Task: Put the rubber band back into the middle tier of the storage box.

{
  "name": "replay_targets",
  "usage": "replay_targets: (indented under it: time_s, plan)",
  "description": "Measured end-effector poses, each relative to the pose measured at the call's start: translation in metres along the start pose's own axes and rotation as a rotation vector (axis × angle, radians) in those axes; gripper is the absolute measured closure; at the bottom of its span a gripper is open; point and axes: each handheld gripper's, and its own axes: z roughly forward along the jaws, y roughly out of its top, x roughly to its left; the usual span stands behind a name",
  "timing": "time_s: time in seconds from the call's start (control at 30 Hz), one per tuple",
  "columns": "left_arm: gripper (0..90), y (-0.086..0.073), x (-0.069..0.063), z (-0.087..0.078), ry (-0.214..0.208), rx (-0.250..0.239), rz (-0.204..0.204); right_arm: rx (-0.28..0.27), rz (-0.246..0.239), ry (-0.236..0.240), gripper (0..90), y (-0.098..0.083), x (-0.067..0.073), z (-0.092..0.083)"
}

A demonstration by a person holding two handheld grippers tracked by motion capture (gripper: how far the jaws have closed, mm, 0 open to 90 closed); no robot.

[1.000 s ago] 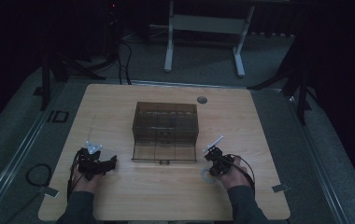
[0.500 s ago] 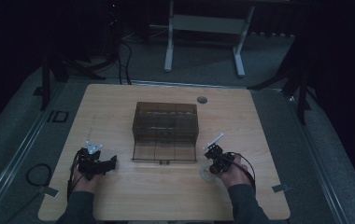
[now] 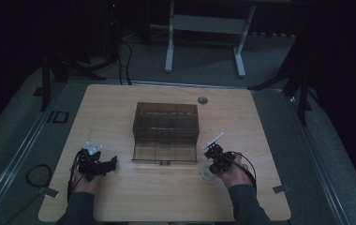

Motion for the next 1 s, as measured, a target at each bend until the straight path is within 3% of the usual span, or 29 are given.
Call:
replay_targets:
  time_s: [1.0]
  plan:
    - [15.3,0.0,0.0,0.0,0.0,0.0,0.0,-0.027,-0.037,0.002,81.9,0.006,0.012,-0.013]
